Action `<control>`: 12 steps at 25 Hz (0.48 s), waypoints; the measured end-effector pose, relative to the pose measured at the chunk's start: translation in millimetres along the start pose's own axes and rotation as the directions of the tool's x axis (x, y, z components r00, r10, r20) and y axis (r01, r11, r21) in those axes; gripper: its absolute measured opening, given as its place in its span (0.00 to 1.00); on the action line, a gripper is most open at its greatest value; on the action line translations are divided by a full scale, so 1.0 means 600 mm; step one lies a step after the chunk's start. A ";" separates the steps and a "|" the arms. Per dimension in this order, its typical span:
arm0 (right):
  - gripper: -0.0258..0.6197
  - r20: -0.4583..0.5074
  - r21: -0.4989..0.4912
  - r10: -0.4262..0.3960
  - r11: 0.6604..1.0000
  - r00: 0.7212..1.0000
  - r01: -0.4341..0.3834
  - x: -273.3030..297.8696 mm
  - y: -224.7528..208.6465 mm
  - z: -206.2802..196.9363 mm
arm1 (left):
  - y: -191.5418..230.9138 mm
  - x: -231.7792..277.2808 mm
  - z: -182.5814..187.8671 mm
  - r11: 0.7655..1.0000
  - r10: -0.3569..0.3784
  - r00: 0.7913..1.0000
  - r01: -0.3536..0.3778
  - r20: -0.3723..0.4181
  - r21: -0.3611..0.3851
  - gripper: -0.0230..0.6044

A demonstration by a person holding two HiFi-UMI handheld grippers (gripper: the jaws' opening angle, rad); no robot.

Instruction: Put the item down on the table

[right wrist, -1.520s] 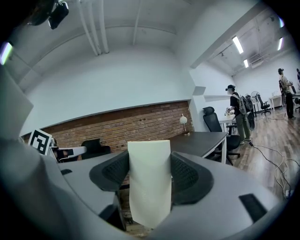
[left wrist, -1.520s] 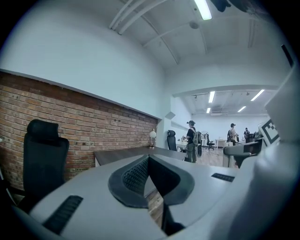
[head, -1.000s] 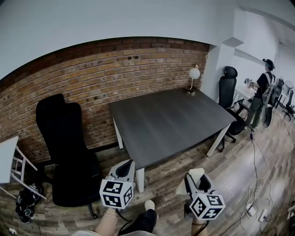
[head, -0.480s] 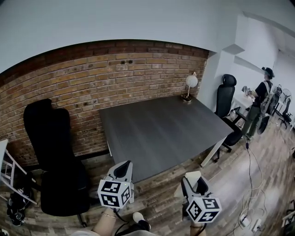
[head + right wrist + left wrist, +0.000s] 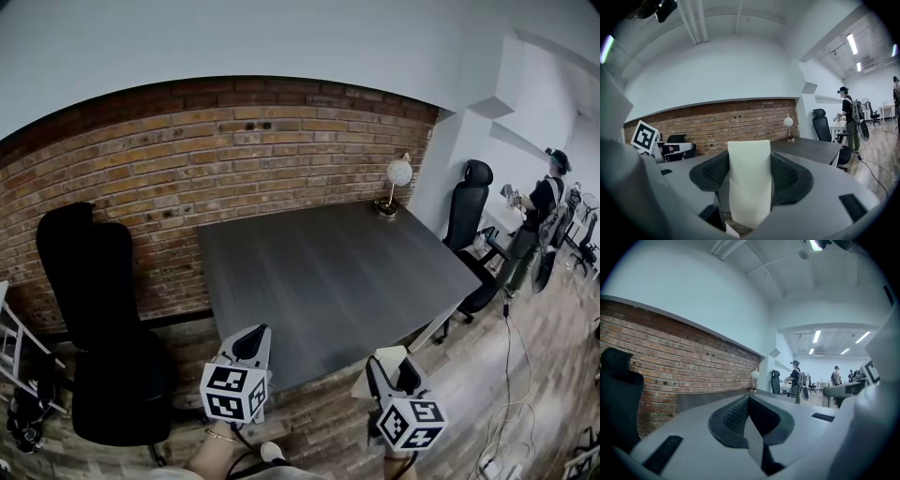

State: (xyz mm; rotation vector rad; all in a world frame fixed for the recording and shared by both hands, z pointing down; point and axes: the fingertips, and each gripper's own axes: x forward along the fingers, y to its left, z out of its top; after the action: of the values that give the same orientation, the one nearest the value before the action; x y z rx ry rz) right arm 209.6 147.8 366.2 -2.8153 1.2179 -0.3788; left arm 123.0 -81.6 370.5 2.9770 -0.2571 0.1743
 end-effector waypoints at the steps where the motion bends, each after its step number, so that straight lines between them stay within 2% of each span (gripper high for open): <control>1: 0.50 -0.003 0.001 0.002 1.000 1.000 -0.002 0.012 -0.004 0.001 | 0.005 0.008 0.000 1.000 0.005 1.000 -0.005 -0.002 -0.001 0.05; 12: 0.50 -0.023 -0.024 0.025 0.999 0.999 -0.026 0.142 -0.020 0.025 | 0.066 0.102 0.008 0.999 0.044 0.999 -0.044 0.000 -0.021 0.05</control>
State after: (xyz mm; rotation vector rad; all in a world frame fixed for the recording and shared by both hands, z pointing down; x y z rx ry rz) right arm 277.9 93.8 370.8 -2.8202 1.2696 -0.3979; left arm 176.2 -130.7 379.3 2.9521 -0.3226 0.1755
